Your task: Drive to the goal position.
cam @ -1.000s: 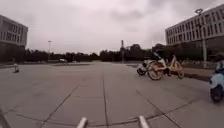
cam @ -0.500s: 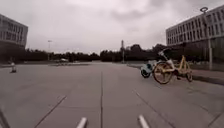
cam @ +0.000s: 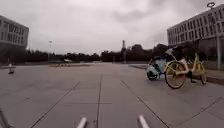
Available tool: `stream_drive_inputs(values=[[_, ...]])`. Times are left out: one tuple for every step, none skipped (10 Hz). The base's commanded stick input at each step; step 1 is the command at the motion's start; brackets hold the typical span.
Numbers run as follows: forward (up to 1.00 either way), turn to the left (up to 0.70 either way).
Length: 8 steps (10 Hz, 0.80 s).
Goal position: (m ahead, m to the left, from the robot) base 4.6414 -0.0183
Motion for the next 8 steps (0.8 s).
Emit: stream_drive_inputs(values=[[0.97,-0.25],[0.97,-0.02],[0.97,-0.02],[0.97,-0.02],[0.97,-0.02],[0.97,-0.02],[0.97,-0.02],[0.97,-0.02]])
